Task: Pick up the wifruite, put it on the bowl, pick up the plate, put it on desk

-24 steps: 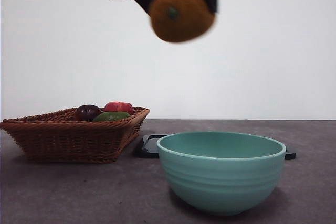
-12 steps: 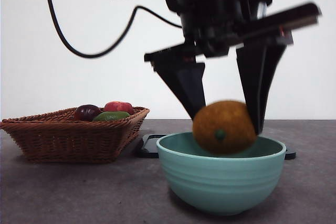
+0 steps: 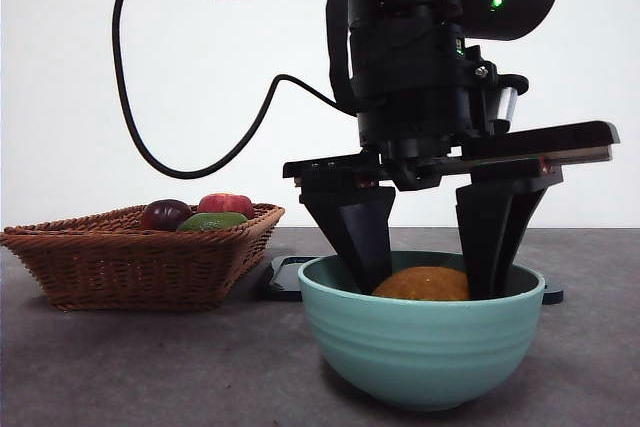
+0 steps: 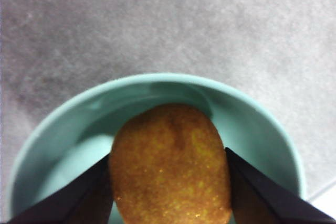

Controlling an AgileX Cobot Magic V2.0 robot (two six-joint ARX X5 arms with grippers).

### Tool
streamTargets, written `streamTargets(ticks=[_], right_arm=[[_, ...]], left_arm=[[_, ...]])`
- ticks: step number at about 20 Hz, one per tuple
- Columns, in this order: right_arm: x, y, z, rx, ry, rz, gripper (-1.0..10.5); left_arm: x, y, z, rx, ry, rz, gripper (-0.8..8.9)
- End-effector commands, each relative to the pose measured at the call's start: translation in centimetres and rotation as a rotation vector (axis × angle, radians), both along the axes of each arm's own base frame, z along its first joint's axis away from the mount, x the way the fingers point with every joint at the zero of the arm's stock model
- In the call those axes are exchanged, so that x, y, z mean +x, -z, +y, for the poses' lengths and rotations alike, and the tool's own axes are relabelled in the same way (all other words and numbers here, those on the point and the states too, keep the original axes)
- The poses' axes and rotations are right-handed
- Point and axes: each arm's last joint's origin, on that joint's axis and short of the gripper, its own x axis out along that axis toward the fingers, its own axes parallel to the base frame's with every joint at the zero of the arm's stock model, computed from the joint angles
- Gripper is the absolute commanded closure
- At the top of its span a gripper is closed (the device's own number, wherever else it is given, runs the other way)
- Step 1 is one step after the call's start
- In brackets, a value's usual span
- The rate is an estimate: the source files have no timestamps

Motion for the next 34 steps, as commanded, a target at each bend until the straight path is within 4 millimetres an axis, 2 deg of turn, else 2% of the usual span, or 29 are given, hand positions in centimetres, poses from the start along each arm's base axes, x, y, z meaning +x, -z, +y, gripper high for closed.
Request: streamTargets(ticks=[1,6,7,11,15,19,21,24,29,34], right_arm=[[-0.2,-0.5,0.0,0.000,-0.010,-0.033,3.1],[-0.2,-0.5,0.0,0.000,-0.010,-0.033,3.1],[-0.2,-0.5,0.0,0.000,-0.010,-0.033,3.1],[-0.2,-0.4,0.0,0.000,-0.009,-0.032,3.1],[-0.2,-0.4,0.0,0.000,-0.009,-0.031,3.1],[-0.2,-0.4,0.0,0.000,-0.009,-0.031,3.1],[-0.2,-0.5,0.0,0.000,-0.009,-0.032,3.1],[-0.2,-0.5,0.0,-0.001,-0.008,-0.034,3.1],[-0.1,-0.6,0.0,-0.001,-0.002,-0.054,3.1],[-0.1,-0.6,0.0,0.001,-0.003,-0.058,3.1]], left_arm=[[0.0,0.6,-0.7,0.010,0.016,-0.007,6.05],[0.0,0.6,-0.7,0.014,0.017,-0.004,5.85],[0.0,0.6,-0.7,0.014,0.017,-0.004,5.52],[-0.1,0.6,-0.6,0.021,0.036,-0.003,3.07],[0.1,-0.7,-0.9,-0.014,0.060,-0.029,2.77],[-0.1,-4.1,-0.5,-0.088,0.064,-0.088,2.58],[-0.5,-6.0,0.2,-0.120,0.072,-0.118,2.05],[-1.5,-9.2,1.9,-0.157,0.090,-0.145,2.00],[-3.8,-15.1,5.8,-0.251,0.124,-0.214,2.00],[-6.8,-20.7,11.3,-0.359,0.176,-0.309,2.00]])
